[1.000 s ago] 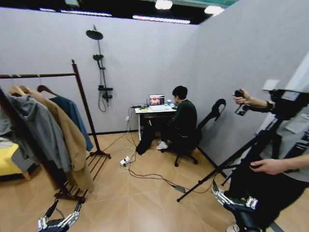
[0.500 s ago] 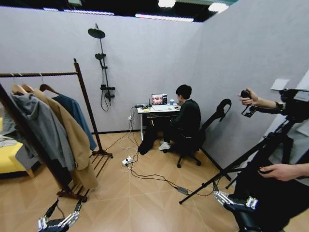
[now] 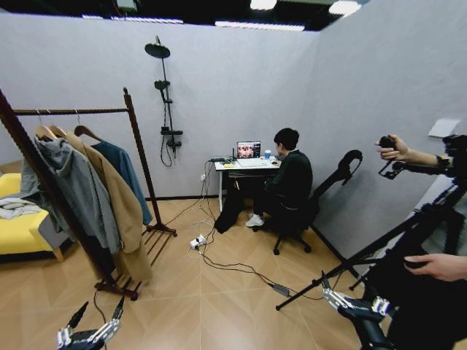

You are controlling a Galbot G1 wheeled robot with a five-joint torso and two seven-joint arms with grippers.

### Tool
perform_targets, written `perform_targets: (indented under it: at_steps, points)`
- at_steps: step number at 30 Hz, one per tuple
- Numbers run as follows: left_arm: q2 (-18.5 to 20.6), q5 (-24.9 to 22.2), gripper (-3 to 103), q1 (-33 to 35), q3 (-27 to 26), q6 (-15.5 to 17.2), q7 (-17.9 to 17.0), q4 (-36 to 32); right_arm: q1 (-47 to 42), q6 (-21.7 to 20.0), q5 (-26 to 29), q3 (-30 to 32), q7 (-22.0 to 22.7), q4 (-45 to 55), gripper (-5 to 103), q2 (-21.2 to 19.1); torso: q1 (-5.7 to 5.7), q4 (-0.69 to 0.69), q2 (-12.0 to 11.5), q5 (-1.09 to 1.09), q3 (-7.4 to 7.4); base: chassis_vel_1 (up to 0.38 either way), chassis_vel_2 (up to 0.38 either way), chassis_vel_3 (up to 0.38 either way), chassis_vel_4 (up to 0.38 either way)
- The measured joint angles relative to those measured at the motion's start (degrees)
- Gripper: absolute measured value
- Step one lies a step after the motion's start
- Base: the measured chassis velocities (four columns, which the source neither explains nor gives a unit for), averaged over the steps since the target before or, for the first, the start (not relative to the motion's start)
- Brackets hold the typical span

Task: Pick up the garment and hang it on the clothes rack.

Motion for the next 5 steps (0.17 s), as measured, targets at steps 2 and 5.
perform_targets:
  at_steps: [2, 5]
  points:
    - [0.00, 0.00, 100, 0.00, 0.00, 0.00, 0.00, 0.00, 0.00, 0.00, 0.00, 0.00, 0.00, 0.00, 100, 0.00, 0.00, 0.01, 0.01, 0.00, 0.00, 0.050, 0.087, -0.061, -0.053]
    - [0.00, 0.00, 100, 0.00, 0.00, 0.00, 0.01, 0.00, 0.00, 0.00, 0.00, 0.00, 0.00, 0.00, 100, 0.00, 0.00, 0.00, 0.03, 0.00, 0.01, 0.100, 0.088, -0.110, -0.092]
